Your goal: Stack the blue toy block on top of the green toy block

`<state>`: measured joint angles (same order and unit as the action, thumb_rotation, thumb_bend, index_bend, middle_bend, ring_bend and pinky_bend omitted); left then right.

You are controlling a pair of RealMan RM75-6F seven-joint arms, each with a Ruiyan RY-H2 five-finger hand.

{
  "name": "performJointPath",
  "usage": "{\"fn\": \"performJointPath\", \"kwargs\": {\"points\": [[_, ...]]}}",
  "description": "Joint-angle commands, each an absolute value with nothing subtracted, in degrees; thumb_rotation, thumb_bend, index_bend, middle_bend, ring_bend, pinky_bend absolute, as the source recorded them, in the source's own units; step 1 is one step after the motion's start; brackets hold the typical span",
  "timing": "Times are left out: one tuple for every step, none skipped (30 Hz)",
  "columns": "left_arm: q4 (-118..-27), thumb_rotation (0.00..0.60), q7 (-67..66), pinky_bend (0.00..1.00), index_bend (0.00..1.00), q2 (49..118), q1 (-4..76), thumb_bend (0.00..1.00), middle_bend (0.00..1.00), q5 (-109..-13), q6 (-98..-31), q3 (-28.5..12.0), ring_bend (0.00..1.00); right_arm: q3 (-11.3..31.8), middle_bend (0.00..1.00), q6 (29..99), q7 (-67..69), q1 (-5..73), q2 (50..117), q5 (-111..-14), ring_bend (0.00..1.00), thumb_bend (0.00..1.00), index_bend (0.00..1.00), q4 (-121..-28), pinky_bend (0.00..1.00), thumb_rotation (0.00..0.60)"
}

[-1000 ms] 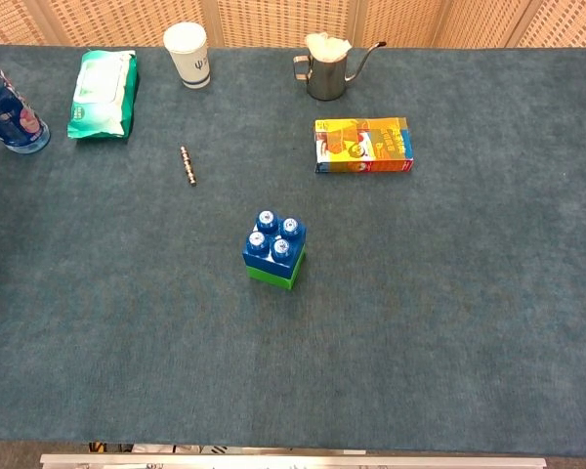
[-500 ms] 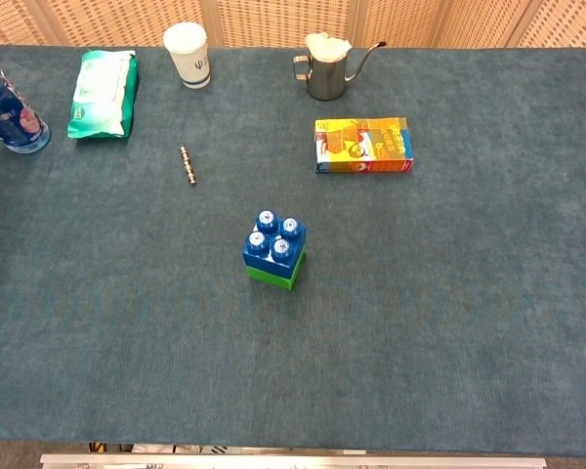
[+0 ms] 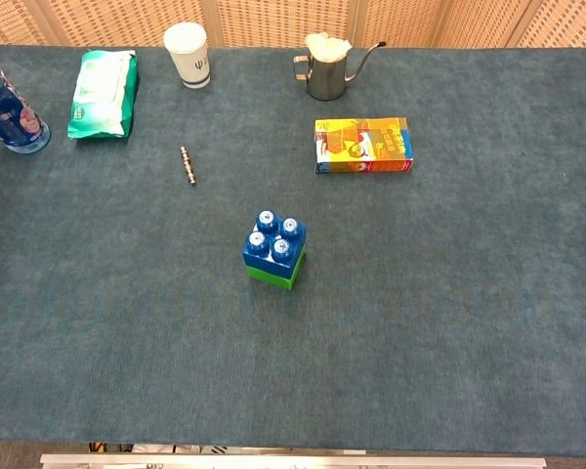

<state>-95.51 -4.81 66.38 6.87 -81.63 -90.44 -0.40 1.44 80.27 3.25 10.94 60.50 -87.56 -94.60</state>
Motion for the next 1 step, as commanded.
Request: {"fn": "performJointPath", "kwargs": {"points": [[-95.5, 0.6, -4.5, 0.26, 0.23, 66.5, 6.7, 0.14, 0.27, -81.8, -90.4, -0.7, 0.29, 1.6, 0.24, 80.6, 3.1, 10.7, 60.5, -87.5, 0.16, 0.25, 0.1, -94.8, 0.2, 0.6]]}}
